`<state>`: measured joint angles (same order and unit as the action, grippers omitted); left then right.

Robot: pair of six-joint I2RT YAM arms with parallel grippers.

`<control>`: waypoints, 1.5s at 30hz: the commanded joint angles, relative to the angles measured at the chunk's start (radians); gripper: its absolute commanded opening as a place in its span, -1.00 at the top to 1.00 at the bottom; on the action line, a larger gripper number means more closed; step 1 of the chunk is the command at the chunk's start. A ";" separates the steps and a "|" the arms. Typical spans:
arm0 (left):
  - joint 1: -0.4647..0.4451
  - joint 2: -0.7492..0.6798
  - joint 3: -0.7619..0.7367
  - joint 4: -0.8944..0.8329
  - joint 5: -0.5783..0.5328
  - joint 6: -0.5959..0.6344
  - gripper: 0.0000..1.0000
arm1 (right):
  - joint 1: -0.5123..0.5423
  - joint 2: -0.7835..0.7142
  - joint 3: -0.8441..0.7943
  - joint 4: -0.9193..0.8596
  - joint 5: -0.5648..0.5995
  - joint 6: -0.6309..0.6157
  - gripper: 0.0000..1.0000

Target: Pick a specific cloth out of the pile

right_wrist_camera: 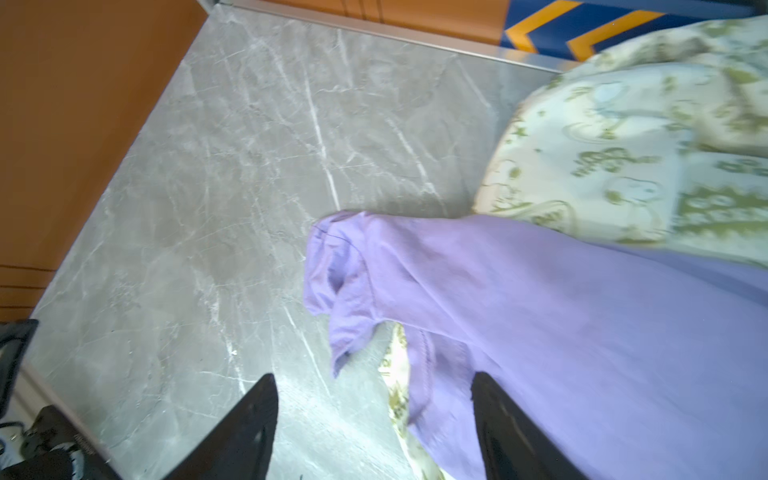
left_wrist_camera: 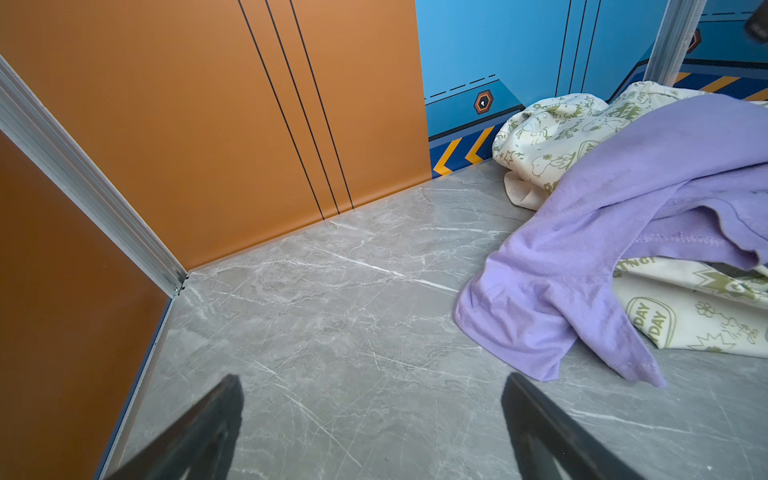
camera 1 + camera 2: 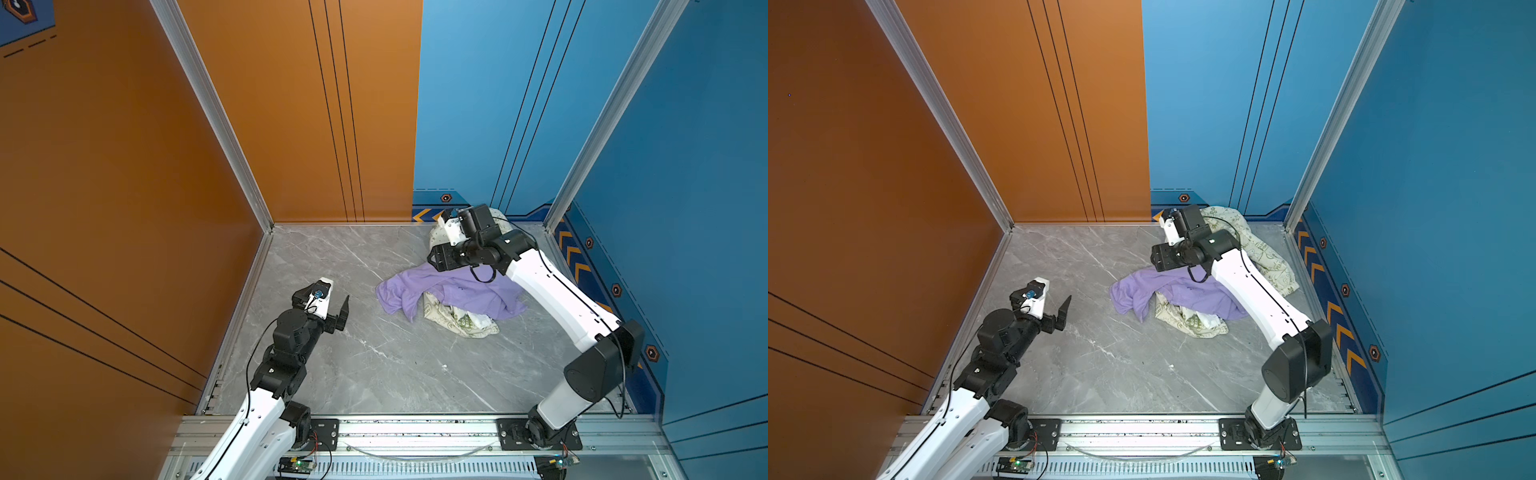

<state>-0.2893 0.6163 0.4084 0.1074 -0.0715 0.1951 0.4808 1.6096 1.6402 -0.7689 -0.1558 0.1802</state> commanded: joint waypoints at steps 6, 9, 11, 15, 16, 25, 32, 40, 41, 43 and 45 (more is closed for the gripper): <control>-0.011 -0.003 -0.013 0.001 -0.014 0.015 -0.96 | -0.217 -0.233 -0.327 0.138 0.094 0.099 -0.50; -0.013 -0.004 -0.013 0.001 -0.012 0.015 -0.96 | -0.271 -0.275 -0.414 0.177 0.086 0.125 -0.50; -0.013 -0.006 -0.012 0.003 -0.006 0.015 -0.96 | -0.293 -0.280 -0.450 0.189 0.075 0.134 -0.48; -0.014 -0.013 -0.014 0.003 0.019 0.014 -0.96 | -0.311 -0.247 -0.482 0.196 0.037 0.153 -0.41; -0.015 -0.015 -0.013 0.005 0.029 0.015 -0.96 | -0.311 -0.233 -0.483 0.198 0.028 0.157 -0.40; -0.027 -0.048 -0.035 0.055 0.158 0.017 -0.96 | -0.321 -0.119 -0.480 0.238 0.006 0.193 -0.16; -0.034 -0.043 -0.034 0.055 0.176 0.023 -0.96 | -0.330 -0.072 -0.486 0.269 0.010 0.208 0.06; -0.036 -0.043 -0.034 0.054 0.164 0.024 -0.96 | -0.345 -0.042 -0.496 0.302 -0.004 0.236 0.65; -0.037 -0.042 -0.034 0.055 0.163 0.025 -0.96 | -0.347 -0.044 -0.498 0.307 -0.007 0.240 0.73; -0.037 -0.042 -0.034 0.055 0.161 0.024 -0.96 | -0.349 -0.048 -0.507 0.323 -0.012 0.250 0.88; -0.039 -0.042 -0.035 0.055 0.157 0.026 -0.96 | -0.352 -0.054 -0.512 0.334 -0.018 0.257 1.00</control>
<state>-0.3164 0.5797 0.3866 0.1459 0.0799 0.2066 0.1375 1.5585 1.1427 -0.4686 -0.1612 0.4194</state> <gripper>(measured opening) 0.979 0.052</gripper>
